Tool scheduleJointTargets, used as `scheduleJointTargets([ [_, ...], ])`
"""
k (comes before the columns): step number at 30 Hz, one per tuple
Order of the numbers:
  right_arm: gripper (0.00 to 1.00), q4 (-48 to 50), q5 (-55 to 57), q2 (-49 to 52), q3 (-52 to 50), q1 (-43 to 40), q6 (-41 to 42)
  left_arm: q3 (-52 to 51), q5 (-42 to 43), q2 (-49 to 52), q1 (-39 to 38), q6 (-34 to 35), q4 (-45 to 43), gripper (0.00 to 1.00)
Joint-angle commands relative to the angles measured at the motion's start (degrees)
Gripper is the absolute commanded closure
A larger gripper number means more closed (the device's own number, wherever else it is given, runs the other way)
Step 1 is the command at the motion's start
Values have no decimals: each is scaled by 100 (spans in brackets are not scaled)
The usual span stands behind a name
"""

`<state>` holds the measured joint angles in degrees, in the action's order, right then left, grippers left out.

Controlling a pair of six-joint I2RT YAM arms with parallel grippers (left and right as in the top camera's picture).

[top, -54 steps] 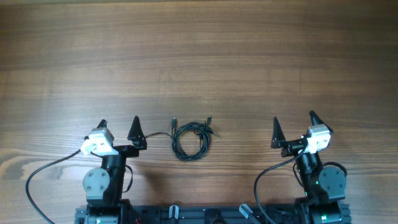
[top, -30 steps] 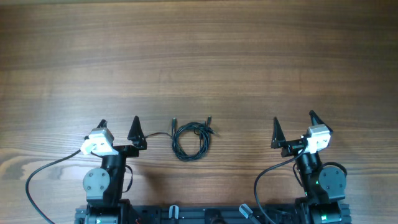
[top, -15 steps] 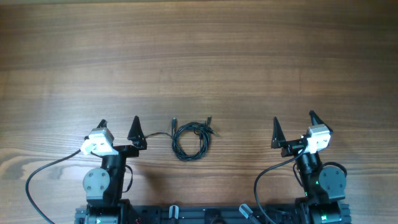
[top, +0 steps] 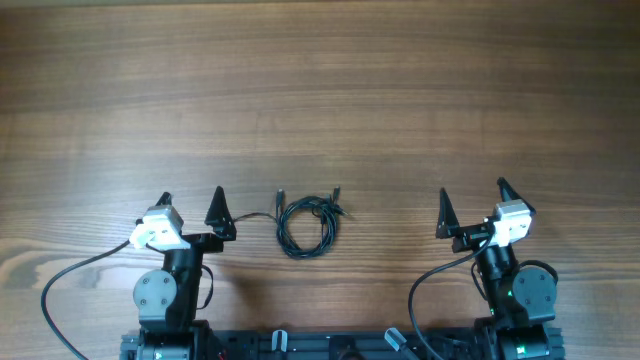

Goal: Untangle cables

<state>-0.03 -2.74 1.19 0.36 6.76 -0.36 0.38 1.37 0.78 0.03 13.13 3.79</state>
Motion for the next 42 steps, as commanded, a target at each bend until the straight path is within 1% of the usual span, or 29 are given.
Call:
scheduleJointTargets([
  [1, 0, 7, -55, -92, -7, 2, -98, -4, -11, -44, -31, -72, 57, 0],
  [8, 0, 9, -55, -92, -4, 2, -101, -4, -4, -44, -31, -72, 57, 0],
  [14, 0, 9, -55, -92, -4, 2, -101, 57, 227, -44, -31, -74, 120, 0],
  [20, 0, 7, -55, -92, -7, 2, -98, 393, 267, -39, -31, -79, 728, 0],
  [22, 0, 7, -55, -92, -4, 2, -98, 485, 382, -39, -31, -76, 881, 0],
  [24, 0, 9, -55, -92, -7, 2, -98, 649, 713, -22, -31, -74, 1139, 0],
  [27, 0, 7, -55, -92, -7, 2, -101, 887, 824, 129, -31, -76, 1517, 0],
  [30, 0, 9, -55, -76, -4, 2, -98, 1207, 824, 420, -31, -101, 1821, 0],
  [33, 0, 9, -55, -66, -7, 2, -98, 1679, 876, 992, -31, -280, 2094, 0],
  [34, 0, 9, -55, -66, -4, 2, -98, 1818, 922, 1204, -31, -400, 2144, 0],
  [39, 0, 9, -55, -66, -4, 2, -98, 2621, 933, 2527, -31, -424, 2492, 0],
  [42, 0, 9, -55, -66, -7, 2, -98, 3171, 997, 3324, -31, -925, 2830, 0],
])
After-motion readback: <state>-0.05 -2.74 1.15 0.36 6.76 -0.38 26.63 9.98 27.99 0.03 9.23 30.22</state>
